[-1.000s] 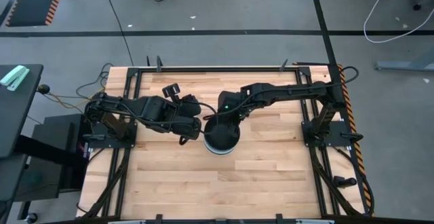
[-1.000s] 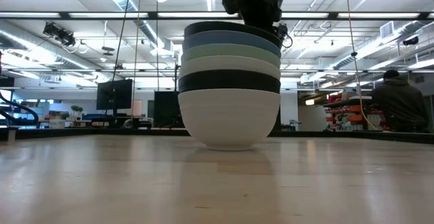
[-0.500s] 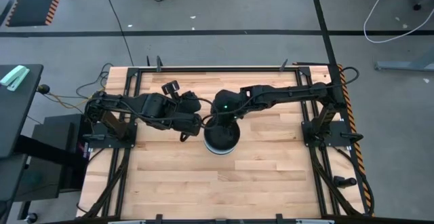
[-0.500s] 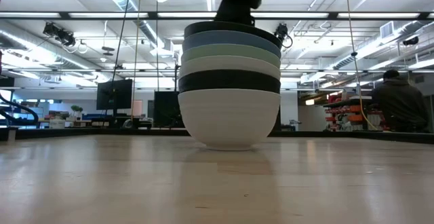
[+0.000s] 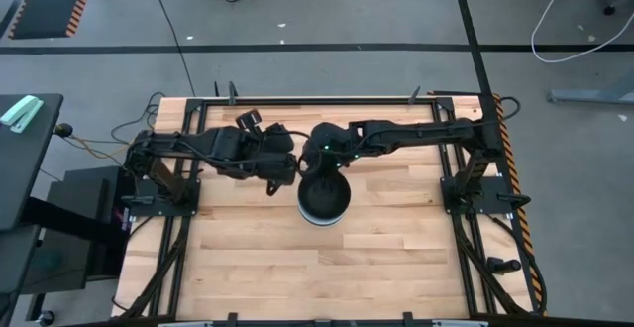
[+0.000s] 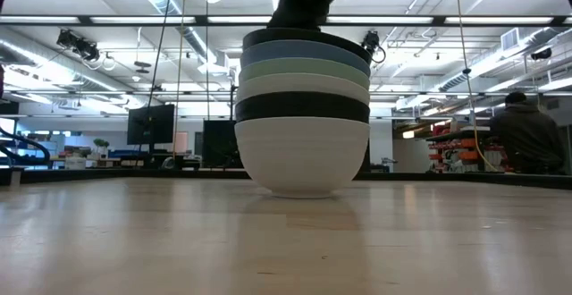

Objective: Nest bowls inside each other
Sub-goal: Stack the black bowl on top of the blue bowl

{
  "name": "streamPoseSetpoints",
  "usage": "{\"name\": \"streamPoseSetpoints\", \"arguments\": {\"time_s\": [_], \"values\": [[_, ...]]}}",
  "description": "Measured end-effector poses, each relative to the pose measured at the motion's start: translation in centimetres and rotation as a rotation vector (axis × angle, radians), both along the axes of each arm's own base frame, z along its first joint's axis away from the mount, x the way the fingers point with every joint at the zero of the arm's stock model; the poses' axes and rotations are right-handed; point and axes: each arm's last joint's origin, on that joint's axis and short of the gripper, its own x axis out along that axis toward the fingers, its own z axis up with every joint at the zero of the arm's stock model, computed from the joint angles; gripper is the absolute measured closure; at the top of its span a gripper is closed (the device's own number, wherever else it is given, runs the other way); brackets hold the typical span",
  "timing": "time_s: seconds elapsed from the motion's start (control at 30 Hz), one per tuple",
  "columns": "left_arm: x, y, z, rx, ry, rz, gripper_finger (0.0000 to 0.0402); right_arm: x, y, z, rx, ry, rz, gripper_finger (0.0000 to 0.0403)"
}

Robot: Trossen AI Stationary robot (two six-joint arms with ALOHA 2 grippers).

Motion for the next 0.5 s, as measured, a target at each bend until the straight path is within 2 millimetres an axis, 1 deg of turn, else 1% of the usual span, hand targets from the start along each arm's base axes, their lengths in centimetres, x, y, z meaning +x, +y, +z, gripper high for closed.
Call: {"name": "streamPoseSetpoints", "arguments": {"time_s": [0.17,0.3,0.37,0.5], "values": [[-0.1,1.1,0.1,0.008,0.006,0.027,0.0387,1.2,-0.8,-2.1,0.014,0.03,0.023,0.0403],[-0.3,1.7,0.4,0.006,-0.004,0.047,0.0377,2.1,-1.2,-3.1,0.027,0.013,0.048,0.0403],[-0.4,1.8,0.5,0.005,-0.006,0.053,0.0374,2.4,-1.2,-3.8,0.036,0.031,0.054,0.0403],[-0.4,1.9,0.5,0.002,-0.014,0.06,0.0376,2.4,-1.2,-4.0,0.027,0.043,0.066,0.0403]]}}
